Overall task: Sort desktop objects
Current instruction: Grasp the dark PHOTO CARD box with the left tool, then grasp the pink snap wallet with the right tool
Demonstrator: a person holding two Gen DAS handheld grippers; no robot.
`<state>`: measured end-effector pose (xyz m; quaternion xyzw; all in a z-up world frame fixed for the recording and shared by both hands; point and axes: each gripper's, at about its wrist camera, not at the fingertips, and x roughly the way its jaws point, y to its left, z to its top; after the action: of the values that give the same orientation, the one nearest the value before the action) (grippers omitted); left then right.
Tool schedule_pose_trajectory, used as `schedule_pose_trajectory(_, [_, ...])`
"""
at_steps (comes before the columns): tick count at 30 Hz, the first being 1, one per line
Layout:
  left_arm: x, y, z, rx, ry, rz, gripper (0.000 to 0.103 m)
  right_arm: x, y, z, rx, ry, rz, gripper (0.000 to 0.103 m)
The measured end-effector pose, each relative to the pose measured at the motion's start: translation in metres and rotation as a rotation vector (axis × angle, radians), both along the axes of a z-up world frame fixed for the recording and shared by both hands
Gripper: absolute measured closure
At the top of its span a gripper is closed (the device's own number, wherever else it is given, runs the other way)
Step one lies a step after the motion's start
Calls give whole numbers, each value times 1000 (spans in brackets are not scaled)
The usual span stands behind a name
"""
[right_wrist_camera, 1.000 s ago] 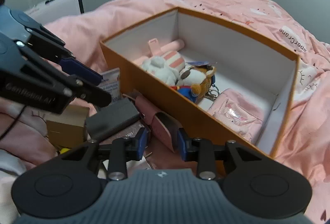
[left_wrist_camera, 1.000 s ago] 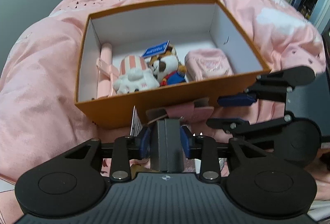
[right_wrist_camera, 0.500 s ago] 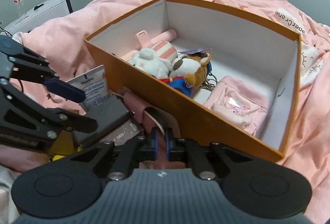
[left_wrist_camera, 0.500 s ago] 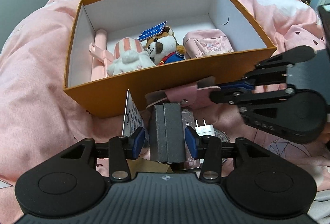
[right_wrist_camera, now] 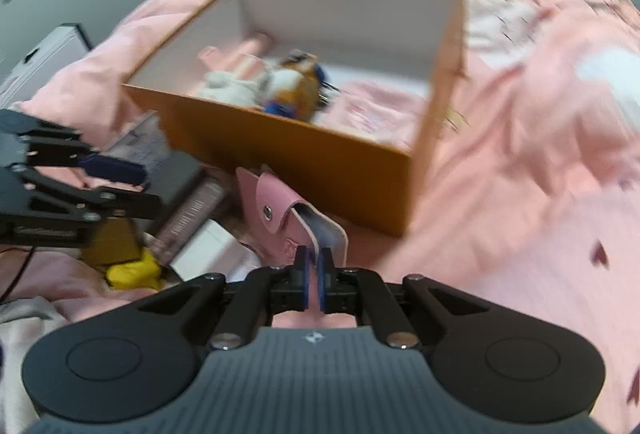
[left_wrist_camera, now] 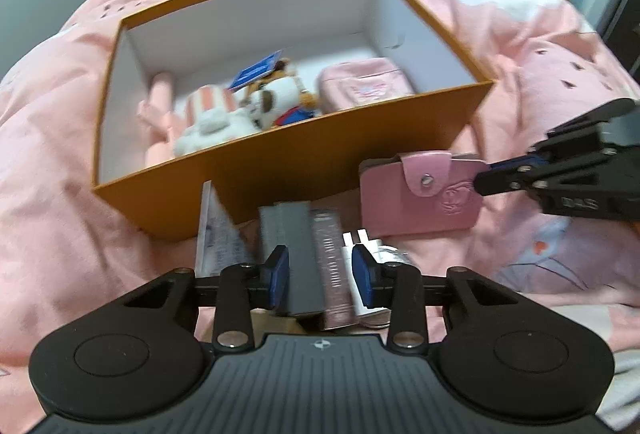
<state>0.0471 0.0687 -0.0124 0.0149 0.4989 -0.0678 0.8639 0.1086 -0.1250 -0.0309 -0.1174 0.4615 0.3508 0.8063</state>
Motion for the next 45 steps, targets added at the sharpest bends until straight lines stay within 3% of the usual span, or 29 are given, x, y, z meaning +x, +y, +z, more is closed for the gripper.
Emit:
schedule_pose_trajectory(6, [-4,-16,-13,-16,12,-34,71,-2,1,-2,-59,-41,-6,93])
schedule_pose_trajectory(8, [-3,-19,-20,-5,31,-22,71,-2,3,2,-73,-89,15,75])
schedule_pose_trajectory(11, [-2,-19,-28,-5,52,-2,71,0,7,9,-74,-146,65,66])
schedule_pose_trajectory(14, [0,-14,-30,20,59,39,70,11,14,8,-76,-148,139,62])
schedule_pose_trajectory(17, [1,-1,-29,15,60,90,71,25,21,0,-78,-90,185,61])
schedule_pose_trajectory(22, [8,10,-31,-84,88,107,70,45,33,-14,-53,27,234,60])
schedule_pose_trajectory(25, [15,8,-34,-106,100,115,69,51,40,-21,-52,72,257,59])
schedule_pose_trajectory(28, [23,5,-40,-99,120,121,69,52,42,-24,-63,97,260,58])
schedule_pose_trajectory(37, [32,-1,-49,-23,144,133,69,23,39,-14,-81,96,272,76])
schedule_pose_trajectory(45, [40,-12,-51,71,139,139,69,-9,58,-26,-64,42,162,75])
